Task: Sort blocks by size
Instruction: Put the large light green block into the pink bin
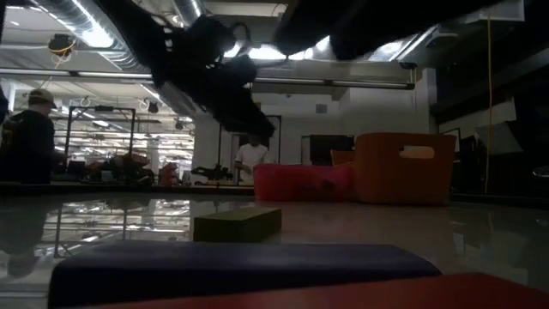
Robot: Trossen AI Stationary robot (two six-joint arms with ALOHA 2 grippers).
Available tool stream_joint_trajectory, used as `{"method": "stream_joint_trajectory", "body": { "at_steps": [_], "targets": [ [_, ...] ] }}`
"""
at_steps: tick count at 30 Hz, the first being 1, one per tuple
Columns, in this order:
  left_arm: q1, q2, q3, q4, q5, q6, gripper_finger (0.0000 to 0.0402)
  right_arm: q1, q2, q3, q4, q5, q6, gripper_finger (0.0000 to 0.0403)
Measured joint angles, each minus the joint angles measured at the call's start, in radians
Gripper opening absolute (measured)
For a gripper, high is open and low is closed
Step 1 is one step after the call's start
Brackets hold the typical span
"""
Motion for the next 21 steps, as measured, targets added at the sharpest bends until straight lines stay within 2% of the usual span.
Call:
{"method": "stream_joint_trajectory", "body": {
  "at_steps": [2, 6, 14, 21],
  "targets": [
    [-0.023, -0.047, -0.001, -0.129, 0.015, -0.009, 0.0183, -0.03, 0.002, 0.0, -0.005, -0.033, -0.064, 0.0172],
    [-0.082, -0.145, -0.03, -0.262, 0.027, -0.003, 0.0177, -0.101, 0.002, 0.0, -0.002, -0.167, -0.148, 0.0172],
    [-0.211, -0.349, -0.16, -0.27, 0.027, -0.072, 0.0176, -0.194, 0.045, 0.0, -0.005, -0.353, -0.355, 0.0172],
    [-0.318, -0.423, -0.262, -0.267, 0.026, -0.151, 0.0177, -0.248, 0.062, 0.0, -0.001, -0.406, -0.435, 0.0172]
  ]
}}
